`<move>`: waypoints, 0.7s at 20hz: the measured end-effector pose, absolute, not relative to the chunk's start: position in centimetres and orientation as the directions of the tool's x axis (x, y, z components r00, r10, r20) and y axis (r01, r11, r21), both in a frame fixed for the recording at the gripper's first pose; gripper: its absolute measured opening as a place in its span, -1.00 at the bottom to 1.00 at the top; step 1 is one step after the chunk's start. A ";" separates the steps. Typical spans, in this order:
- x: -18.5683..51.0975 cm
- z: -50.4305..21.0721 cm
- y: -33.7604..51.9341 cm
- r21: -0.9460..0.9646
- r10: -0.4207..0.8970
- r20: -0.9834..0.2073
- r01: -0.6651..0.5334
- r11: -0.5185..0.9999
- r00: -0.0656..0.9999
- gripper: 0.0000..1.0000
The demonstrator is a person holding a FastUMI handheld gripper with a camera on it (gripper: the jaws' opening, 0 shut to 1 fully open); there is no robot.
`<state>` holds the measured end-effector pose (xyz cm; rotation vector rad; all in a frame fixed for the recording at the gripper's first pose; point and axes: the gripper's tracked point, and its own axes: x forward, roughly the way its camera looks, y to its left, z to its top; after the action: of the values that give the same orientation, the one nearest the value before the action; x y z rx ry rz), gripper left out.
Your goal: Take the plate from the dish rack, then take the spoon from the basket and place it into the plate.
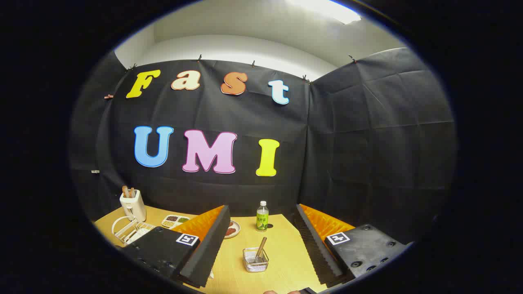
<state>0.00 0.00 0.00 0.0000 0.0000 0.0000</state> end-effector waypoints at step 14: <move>-0.1 -2.4 3.3 0.025 0.080 -0.103 -0.077 0.997 0.991 0.95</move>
<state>-0.15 3.25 -2.45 0.0213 0.1041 0.0788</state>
